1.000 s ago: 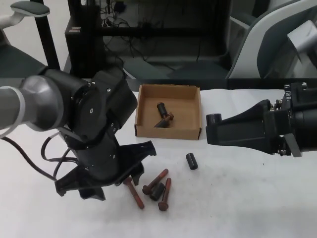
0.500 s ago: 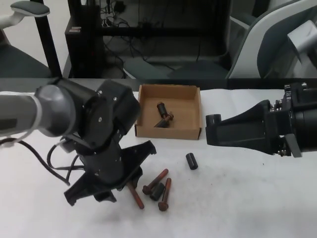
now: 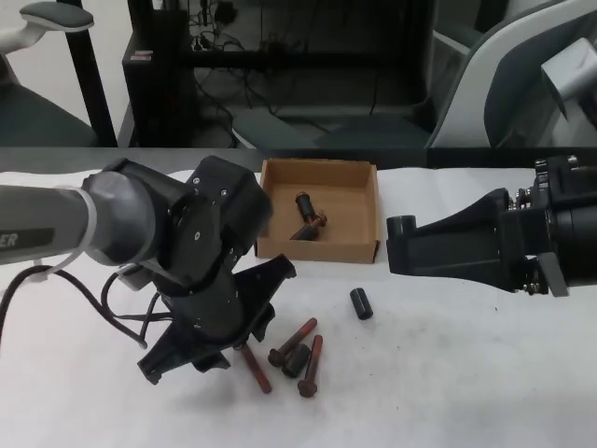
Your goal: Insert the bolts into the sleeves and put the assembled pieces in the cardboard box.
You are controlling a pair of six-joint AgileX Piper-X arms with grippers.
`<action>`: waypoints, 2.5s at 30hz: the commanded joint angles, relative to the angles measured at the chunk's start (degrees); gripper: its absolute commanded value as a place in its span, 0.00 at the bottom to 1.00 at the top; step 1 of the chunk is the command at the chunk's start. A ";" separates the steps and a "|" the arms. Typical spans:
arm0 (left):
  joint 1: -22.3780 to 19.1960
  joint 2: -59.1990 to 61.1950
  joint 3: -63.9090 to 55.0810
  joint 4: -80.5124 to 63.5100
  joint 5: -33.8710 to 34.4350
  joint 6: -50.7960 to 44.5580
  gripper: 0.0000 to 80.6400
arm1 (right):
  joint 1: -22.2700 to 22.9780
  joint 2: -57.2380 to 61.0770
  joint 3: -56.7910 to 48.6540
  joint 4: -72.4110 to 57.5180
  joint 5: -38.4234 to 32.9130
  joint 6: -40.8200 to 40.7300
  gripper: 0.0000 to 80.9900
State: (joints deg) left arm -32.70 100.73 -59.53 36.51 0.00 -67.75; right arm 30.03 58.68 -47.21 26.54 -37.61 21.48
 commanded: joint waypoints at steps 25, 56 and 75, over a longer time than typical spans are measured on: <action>-2.76 0.01 -0.27 -0.24 -4.55 2.20 0.55 | -0.25 -0.65 -0.76 -0.73 -0.86 0.14 0.01; -4.63 4.16 -0.40 -0.62 -5.14 -0.28 0.42 | -0.25 -0.65 -0.76 -0.73 -0.86 0.14 0.01; -4.38 4.16 -0.40 -0.65 -12.13 4.30 0.02 | -0.25 -0.65 -0.76 -0.73 -0.86 0.14 0.01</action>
State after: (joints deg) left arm -37.10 104.07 -59.92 36.18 -8.66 -64.88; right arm 30.03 58.68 -47.21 26.41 -37.61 21.48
